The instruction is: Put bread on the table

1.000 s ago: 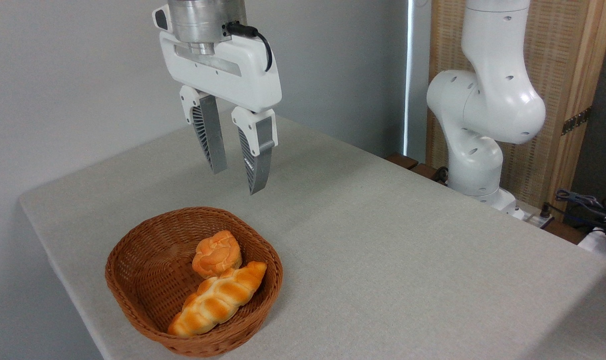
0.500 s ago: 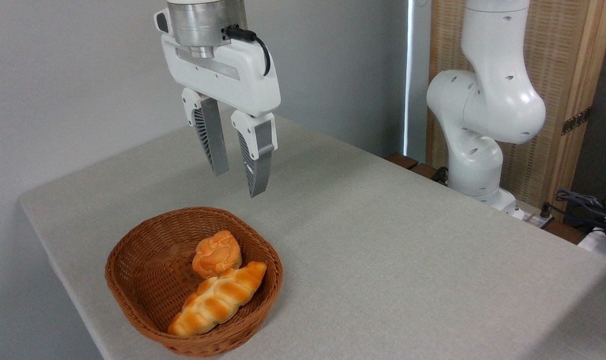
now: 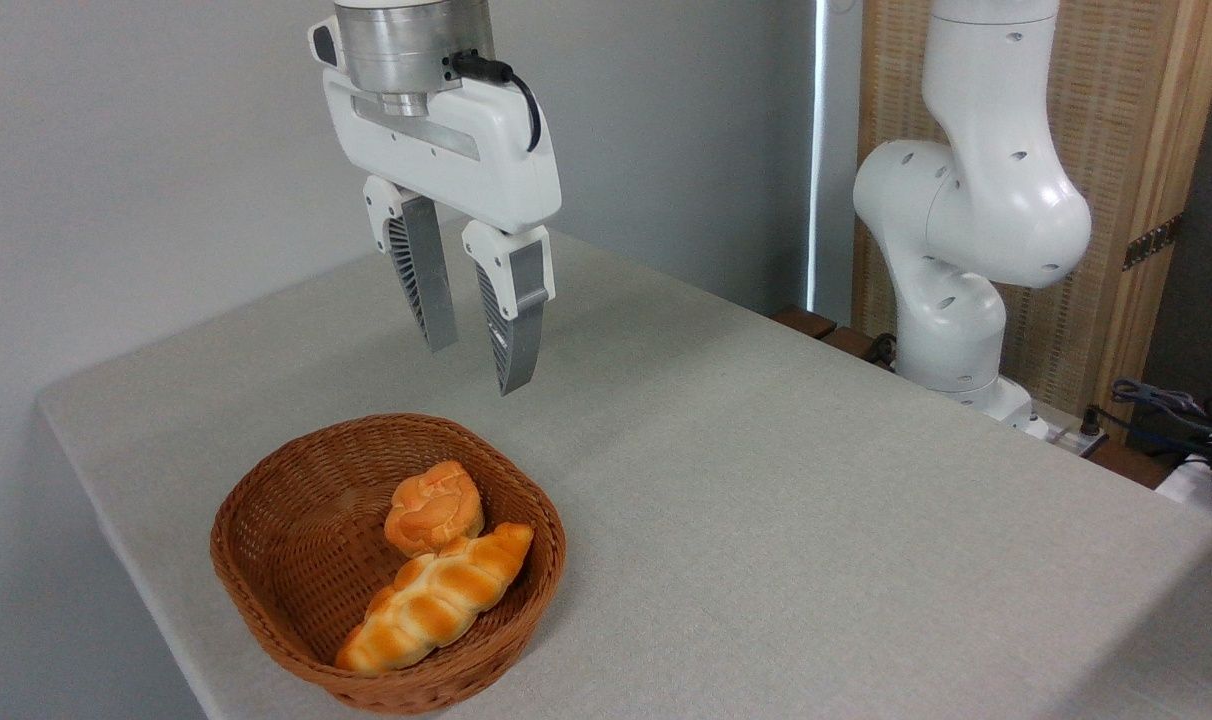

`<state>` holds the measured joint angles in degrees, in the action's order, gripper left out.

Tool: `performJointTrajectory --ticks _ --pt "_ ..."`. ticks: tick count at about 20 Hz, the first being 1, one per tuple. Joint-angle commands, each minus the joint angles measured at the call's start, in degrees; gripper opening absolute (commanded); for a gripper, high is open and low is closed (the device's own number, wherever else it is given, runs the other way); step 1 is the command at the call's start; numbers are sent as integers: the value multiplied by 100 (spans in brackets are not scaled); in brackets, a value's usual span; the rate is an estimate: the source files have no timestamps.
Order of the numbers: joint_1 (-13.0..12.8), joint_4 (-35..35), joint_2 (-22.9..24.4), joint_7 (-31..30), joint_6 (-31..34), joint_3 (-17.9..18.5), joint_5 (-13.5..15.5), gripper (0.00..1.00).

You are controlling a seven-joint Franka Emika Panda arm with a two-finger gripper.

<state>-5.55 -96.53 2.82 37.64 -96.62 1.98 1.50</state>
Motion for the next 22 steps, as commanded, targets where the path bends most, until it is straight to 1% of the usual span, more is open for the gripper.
performJointTrajectory --ticks 1,4,6,13,15,18,22 --pt "1 -94 96 86 -41 13 8 100" --pt "10 -190 96 95 -120 22 8 100" --pt "10 -348 104 95 -427 22 17 100" --pt "1 -963 104 86 -1596 -57 429 100" --pt "1 -1183 104 77 -1886 -206 526 100" --pt "1 -1526 96 60 -2378 -373 553 100" --pt "-8 -1755 43 60 -2651 -549 553 100"
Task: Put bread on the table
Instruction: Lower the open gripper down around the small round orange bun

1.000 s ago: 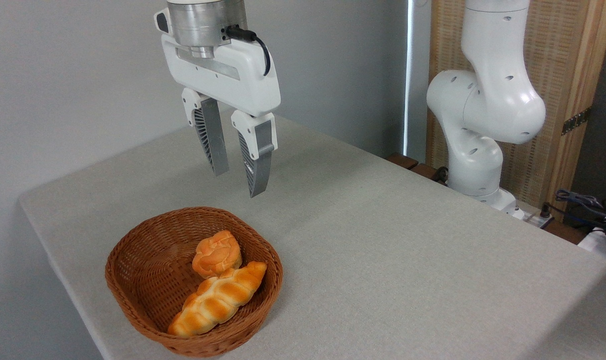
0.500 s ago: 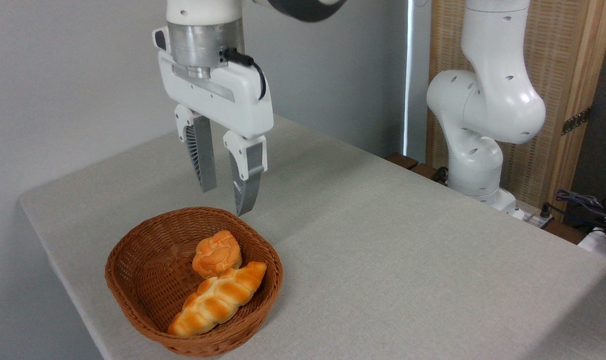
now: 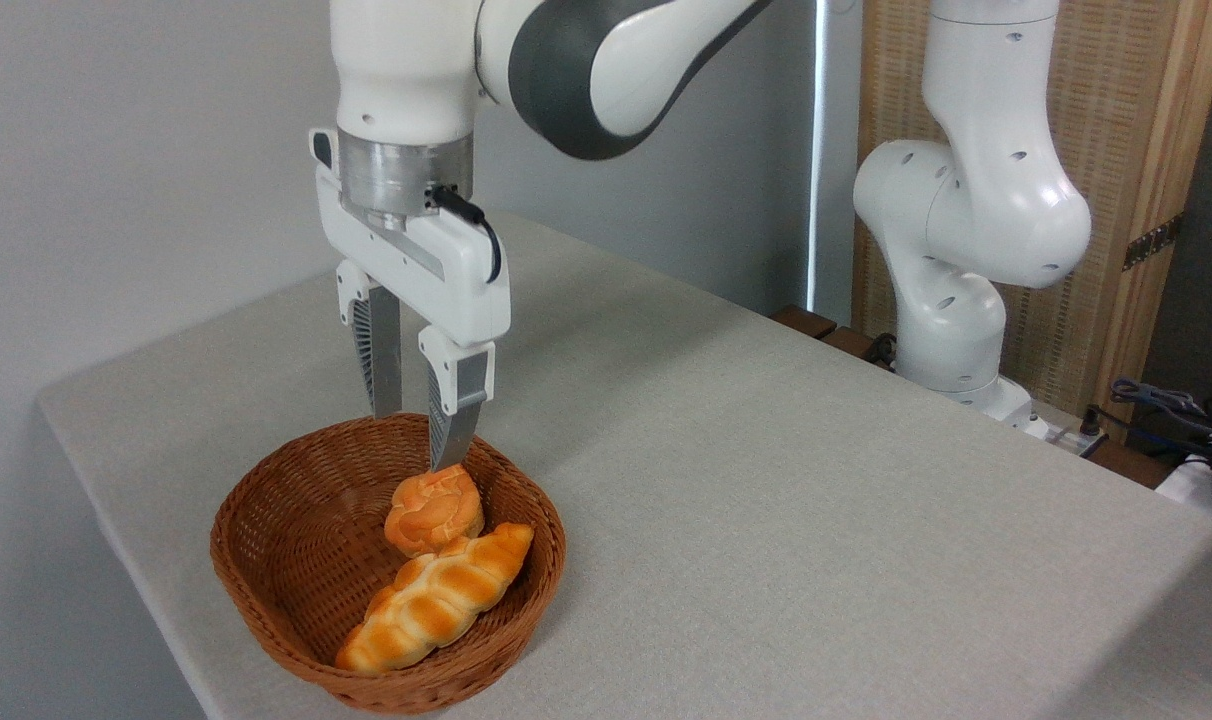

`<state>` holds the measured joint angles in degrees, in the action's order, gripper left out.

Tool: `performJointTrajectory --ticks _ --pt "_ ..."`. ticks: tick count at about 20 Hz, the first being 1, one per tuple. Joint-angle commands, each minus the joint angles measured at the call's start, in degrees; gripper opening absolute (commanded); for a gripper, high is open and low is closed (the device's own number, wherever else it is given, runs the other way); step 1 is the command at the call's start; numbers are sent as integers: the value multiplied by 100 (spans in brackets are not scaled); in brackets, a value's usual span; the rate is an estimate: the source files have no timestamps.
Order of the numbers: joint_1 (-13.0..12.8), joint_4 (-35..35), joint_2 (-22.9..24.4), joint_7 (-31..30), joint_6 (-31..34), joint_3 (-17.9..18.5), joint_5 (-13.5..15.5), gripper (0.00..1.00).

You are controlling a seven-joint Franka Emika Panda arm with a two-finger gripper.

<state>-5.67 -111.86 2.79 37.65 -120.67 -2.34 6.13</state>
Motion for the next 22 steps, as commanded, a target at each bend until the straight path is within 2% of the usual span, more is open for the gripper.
performJointTrajectory --ticks 1,8,22 --pt "5 -291 37 59 -360 -135 90 100" --pt "5 -652 -59 85 -897 -196 64 100" --pt "5 -723 -429 94 -1099 -310 20 100"
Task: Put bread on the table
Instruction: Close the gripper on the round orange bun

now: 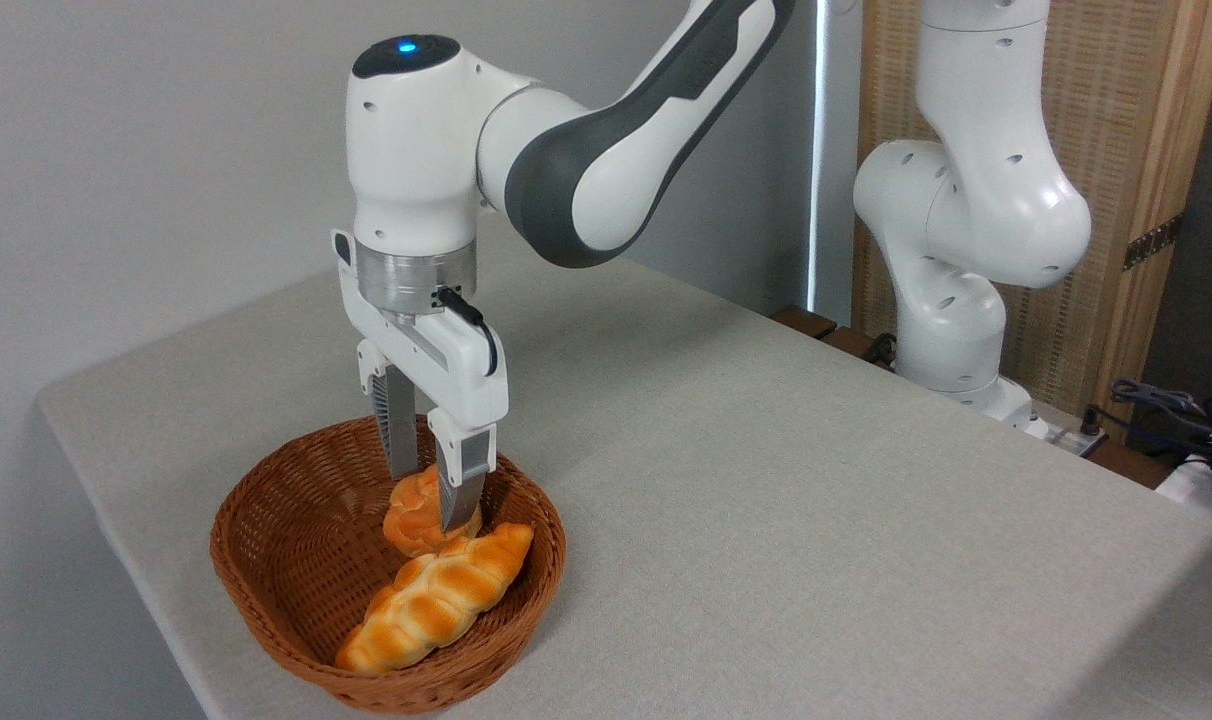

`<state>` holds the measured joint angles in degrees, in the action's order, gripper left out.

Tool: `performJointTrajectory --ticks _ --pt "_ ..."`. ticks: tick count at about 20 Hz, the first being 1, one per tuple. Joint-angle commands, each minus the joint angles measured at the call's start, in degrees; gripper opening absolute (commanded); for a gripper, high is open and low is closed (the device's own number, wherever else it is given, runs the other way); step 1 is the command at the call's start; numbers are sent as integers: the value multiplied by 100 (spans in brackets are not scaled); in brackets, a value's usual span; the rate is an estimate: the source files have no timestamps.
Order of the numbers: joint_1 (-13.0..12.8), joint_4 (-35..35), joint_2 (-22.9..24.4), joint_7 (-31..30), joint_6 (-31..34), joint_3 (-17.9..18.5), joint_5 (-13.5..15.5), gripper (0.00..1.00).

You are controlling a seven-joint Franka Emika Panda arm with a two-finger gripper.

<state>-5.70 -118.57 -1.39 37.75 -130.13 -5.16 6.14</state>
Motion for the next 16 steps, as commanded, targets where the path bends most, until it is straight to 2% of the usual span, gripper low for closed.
performJointTrajectory --ticks 1,4,8,10,13,16 --pt "8 -52 -54 83 -153 -29 19 100" --pt "8 -52 -107 83 -214 -29 10 99" --pt "8 -52 -116 135 -337 -29 10 73" --pt "8 -52 -107 258 -337 -29 19 64" --pt "16 -43 -116 268 -337 -20 19 64" --pt "8 -43 -116 285 -311 -20 19 57"
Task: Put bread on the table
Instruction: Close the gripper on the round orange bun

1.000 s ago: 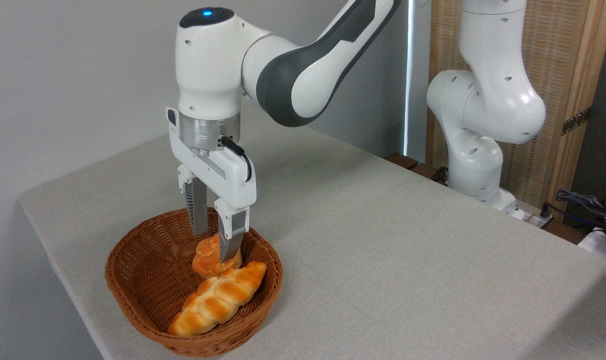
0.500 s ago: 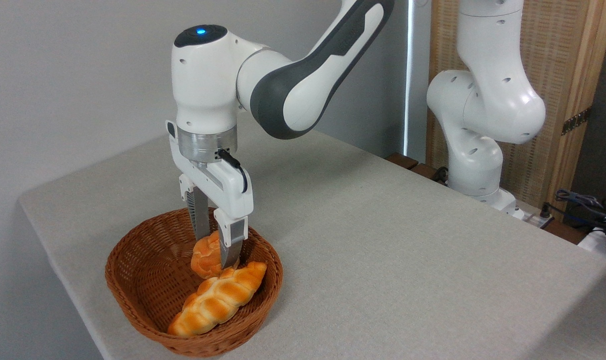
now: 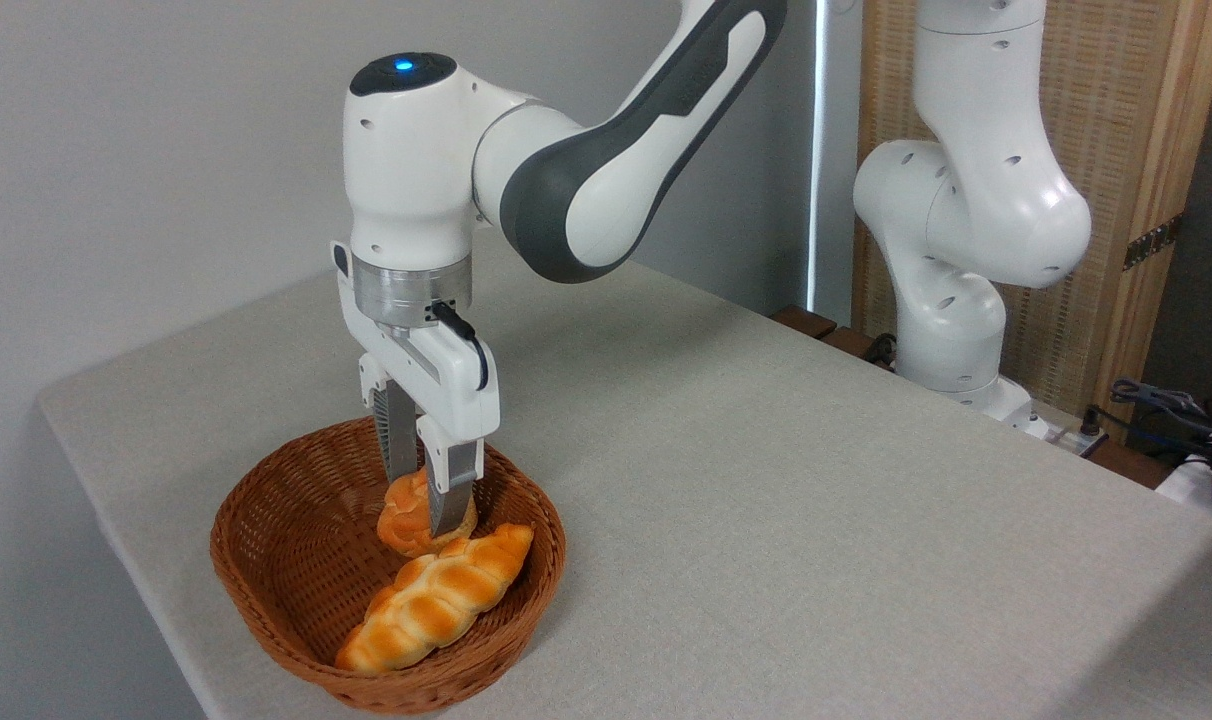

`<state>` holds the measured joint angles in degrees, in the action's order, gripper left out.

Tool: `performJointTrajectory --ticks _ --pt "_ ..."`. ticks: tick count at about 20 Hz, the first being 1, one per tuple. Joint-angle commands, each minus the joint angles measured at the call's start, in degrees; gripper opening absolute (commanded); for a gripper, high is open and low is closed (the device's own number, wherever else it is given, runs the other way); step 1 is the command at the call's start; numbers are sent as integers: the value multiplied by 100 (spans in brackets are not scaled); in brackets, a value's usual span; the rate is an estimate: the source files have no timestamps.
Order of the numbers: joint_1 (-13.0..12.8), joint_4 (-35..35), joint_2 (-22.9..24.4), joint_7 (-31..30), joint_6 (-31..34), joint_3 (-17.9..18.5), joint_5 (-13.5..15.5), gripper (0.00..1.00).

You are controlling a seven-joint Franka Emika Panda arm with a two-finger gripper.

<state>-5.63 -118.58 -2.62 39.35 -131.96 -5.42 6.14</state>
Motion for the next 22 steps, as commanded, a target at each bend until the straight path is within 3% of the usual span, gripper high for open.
performJointTrajectory --ticks 1,18,22 --pt "9 -43 16 126 -128 6 19 56" --pt "9 80 95 56 153 50 81 43" --pt "18 536 113 38 696 76 203 43"
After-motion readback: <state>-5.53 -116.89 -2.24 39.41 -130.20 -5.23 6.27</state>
